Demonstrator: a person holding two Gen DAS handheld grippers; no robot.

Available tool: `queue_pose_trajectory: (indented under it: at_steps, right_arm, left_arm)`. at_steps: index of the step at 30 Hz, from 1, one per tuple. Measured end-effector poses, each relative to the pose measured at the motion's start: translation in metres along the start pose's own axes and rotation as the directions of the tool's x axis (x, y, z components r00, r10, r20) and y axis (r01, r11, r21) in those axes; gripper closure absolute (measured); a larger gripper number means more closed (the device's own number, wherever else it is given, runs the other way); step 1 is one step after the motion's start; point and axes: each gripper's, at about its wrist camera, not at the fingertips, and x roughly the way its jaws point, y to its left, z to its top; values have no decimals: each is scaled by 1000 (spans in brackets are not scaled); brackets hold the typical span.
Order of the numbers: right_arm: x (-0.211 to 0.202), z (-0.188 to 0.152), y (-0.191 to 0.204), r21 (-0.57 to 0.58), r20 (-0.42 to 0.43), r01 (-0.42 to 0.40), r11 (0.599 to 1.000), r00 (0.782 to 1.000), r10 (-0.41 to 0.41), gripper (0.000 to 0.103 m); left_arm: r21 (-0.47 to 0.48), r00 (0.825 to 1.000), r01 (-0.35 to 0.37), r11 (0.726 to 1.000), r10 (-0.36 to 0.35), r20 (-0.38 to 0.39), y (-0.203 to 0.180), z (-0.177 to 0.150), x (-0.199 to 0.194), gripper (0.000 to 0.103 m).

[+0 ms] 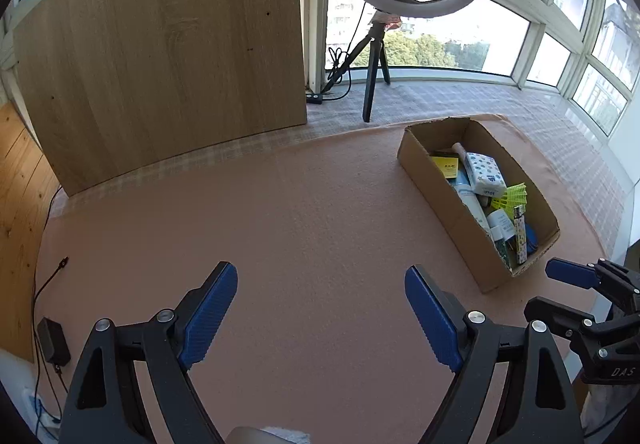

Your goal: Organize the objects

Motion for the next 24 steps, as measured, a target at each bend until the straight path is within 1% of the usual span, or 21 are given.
queue_pose_trajectory:
  at_steps: [4, 10, 13, 17, 24]
  right_arm:
    - [3, -2, 27, -46, 10, 3, 999, 1000, -3, 33]
    - [8, -8, 63, -106, 12, 19, 994, 1000, -18, 33]
    - [12, -13, 77, -129, 9, 29, 991, 1000, -28, 33]
    - [15, -20, 93, -153, 7, 35, 988, 999, -34, 33]
    - [16, -26, 108, -170, 19, 61, 984, 998, -59, 33]
  left_arm:
    - [-50, 999, -42, 998, 43, 8, 22, -24, -18, 15]
    - [-140, 998, -68, 988, 68, -5, 54, -61, -37, 15]
    - [-159, 996, -88, 983, 87, -14, 64, -77, -44, 15]
    - [-181, 995, -97, 979, 94, -22, 75, -94, -52, 15]
    - [-191, 994, -109, 976, 107, -21, 82, -109, -61, 15]
